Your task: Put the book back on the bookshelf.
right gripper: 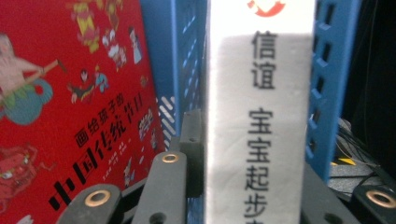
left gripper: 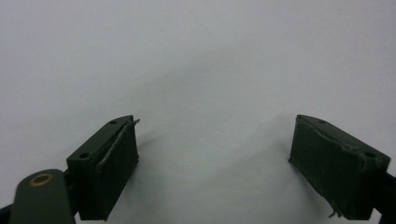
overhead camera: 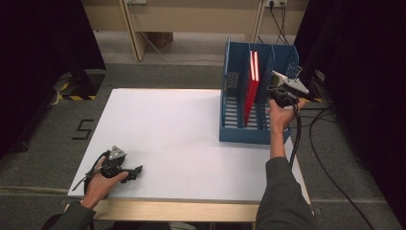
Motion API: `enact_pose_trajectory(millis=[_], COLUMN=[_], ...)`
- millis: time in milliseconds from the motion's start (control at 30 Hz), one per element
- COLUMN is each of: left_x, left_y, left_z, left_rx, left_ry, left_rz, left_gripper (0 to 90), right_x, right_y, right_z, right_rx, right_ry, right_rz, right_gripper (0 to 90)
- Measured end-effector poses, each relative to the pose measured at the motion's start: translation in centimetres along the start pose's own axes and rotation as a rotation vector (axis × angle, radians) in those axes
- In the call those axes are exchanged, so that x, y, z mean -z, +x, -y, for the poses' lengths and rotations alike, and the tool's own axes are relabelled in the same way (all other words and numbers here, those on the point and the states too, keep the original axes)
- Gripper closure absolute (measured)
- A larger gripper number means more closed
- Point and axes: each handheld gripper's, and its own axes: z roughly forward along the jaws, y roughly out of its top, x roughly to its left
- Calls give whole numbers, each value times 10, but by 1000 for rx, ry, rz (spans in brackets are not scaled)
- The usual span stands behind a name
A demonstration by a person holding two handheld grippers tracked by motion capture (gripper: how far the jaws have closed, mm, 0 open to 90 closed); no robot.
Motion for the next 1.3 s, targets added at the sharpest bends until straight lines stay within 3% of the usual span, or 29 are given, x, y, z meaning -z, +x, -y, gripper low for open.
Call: enact_pose_trajectory(millis=[400, 700, 1300], left_x=[0, 0, 0], left_y=[0, 0, 0], left_z=[0, 0, 0], left_rx=[0, 0, 0], left_ry=[1, 2, 2], left_rz=[-1, -2, -2], left_gripper=[141, 143, 143], right_x=[-6, -9, 0], right_y=[-2, -2, -4], right_z=[13, 18, 22], right_rx=[-11, -5, 2], right_ry=[46, 113, 157], right_rz=[-8, -15, -45], right_gripper=[750, 744, 726])
